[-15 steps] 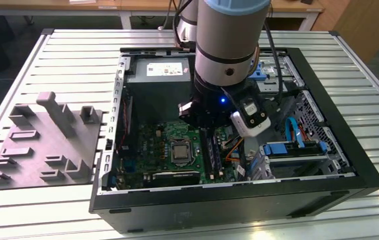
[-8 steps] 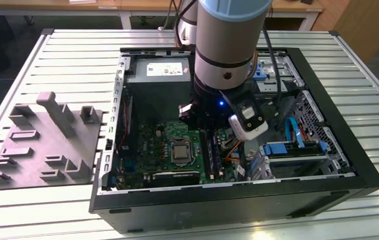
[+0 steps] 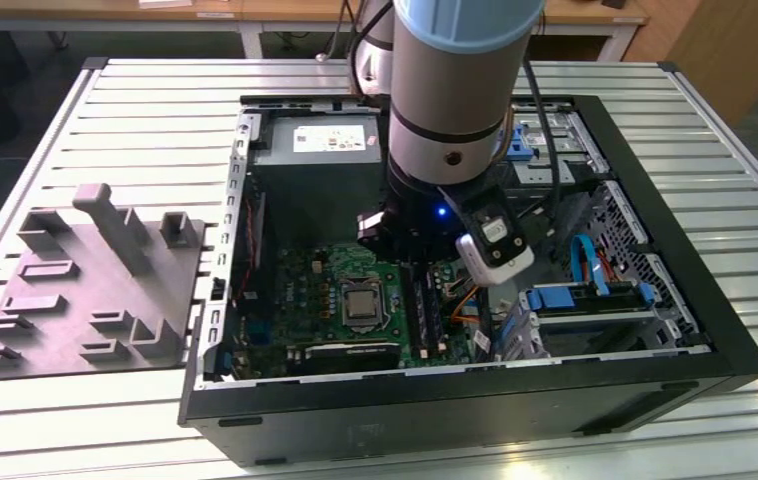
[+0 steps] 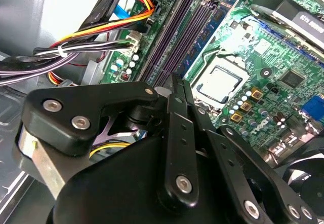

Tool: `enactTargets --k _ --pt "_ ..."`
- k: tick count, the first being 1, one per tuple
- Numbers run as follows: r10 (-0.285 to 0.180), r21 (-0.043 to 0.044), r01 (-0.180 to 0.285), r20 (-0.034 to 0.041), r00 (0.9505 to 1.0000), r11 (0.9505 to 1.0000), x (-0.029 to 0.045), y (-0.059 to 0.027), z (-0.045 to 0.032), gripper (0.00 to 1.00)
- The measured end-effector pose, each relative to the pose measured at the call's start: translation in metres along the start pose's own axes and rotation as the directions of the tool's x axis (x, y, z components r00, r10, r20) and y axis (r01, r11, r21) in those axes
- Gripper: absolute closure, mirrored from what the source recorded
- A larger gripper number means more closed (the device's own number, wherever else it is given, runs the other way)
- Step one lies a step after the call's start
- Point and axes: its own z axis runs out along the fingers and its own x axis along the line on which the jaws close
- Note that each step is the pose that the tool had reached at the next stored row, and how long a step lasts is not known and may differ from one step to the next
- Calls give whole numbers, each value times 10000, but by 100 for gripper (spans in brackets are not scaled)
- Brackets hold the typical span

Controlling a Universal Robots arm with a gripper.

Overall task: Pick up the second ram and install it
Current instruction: 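Insert the second ram into the second slot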

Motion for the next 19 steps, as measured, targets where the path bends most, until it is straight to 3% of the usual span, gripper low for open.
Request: enactTargets --k 3,7,19 --pt "-10 -17 10 -1 10000 10000 0 0 5 89" --pt "-21 -107 21 -3 10000 9999 -9 1 8 89" --pt "-260 -122 260 -15 9997 9996 -32 -2 73 89"
